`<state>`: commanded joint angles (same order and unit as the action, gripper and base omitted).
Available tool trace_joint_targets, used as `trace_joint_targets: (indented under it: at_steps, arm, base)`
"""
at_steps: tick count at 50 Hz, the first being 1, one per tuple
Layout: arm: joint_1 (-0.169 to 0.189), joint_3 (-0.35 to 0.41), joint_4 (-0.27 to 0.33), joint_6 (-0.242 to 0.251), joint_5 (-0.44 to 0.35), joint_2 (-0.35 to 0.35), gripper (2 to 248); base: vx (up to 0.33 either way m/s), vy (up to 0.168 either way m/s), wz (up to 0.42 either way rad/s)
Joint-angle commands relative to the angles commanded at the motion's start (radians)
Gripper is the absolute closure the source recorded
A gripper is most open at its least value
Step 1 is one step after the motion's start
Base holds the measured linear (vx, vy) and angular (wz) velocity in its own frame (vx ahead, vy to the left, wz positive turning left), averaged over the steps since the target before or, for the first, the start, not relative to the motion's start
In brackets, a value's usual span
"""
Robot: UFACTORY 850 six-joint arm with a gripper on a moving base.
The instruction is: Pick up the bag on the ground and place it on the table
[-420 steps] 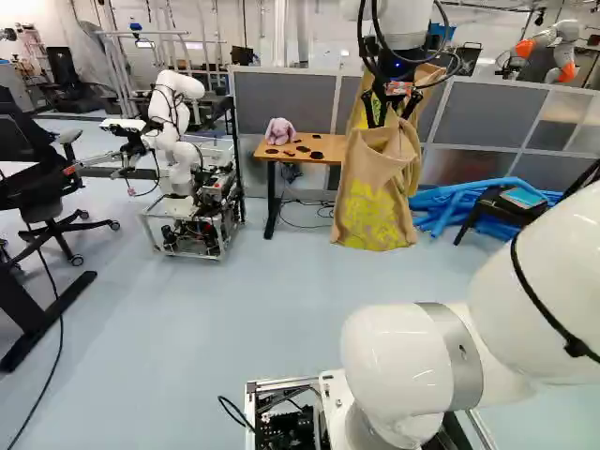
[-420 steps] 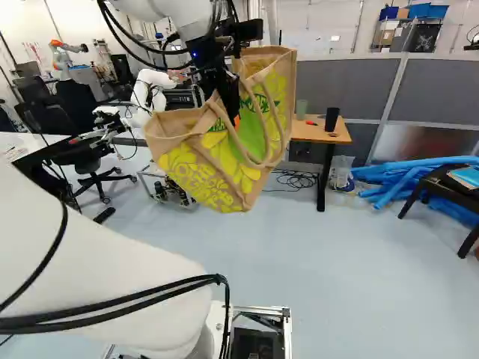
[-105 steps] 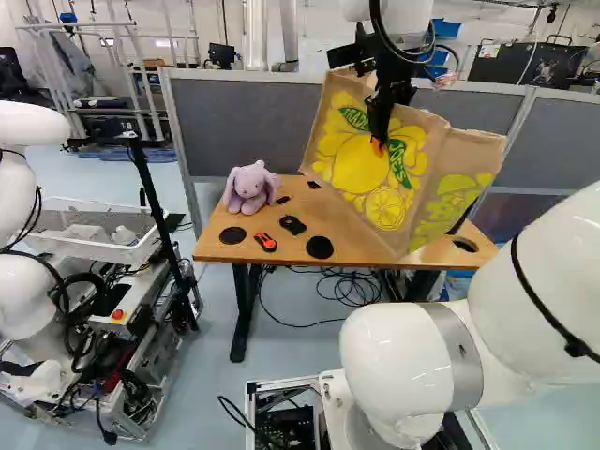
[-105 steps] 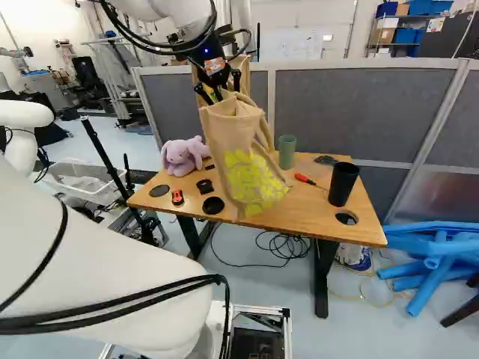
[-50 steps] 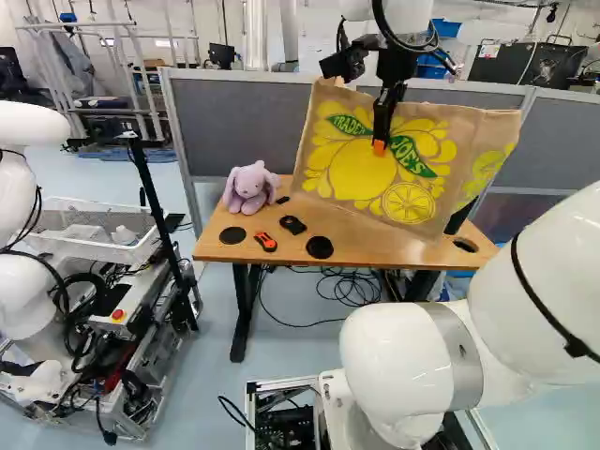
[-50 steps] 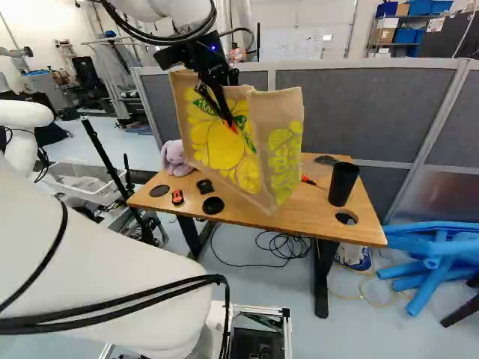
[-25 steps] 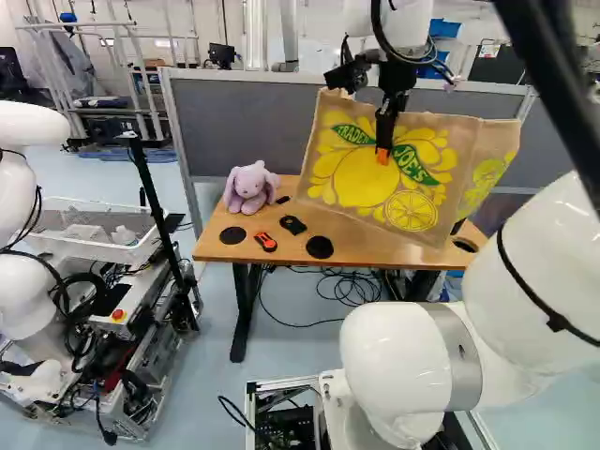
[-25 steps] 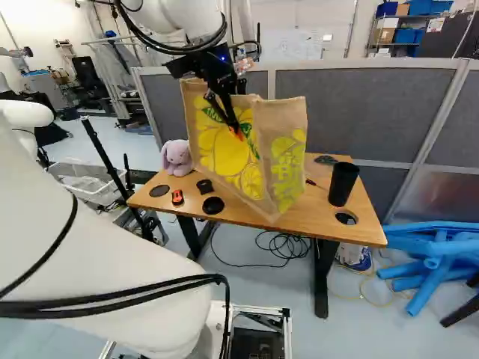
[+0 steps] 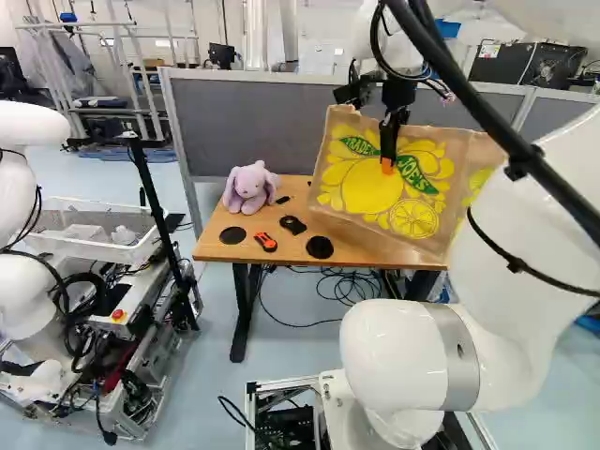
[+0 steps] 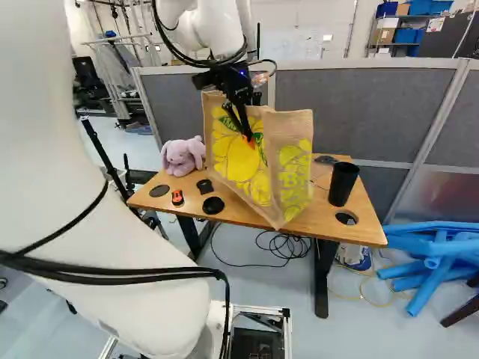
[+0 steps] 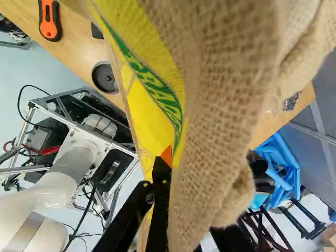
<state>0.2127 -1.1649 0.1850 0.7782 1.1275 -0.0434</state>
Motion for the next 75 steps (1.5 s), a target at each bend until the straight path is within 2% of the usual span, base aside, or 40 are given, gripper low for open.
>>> trace_joint_targets:
  at_steps: [21,48,58,75]
  arm:
    - [0.043,-0.08,0.0,0.0,0.0,0.146,228]
    - [0.021,-0.218,0.0,0.0,0.0,0.333,228]
    - [0.015,-0.252,0.0,0.0,0.0,0.362,228]
    - [0.015,-0.258,0.0,0.0,0.0,0.366,228]
  base:
    - [0.0,0.0,0.0]
    - [0.0,0.0,0.0]
    - [0.0,0.0,0.0]
    - [0.0,0.0,0.0]
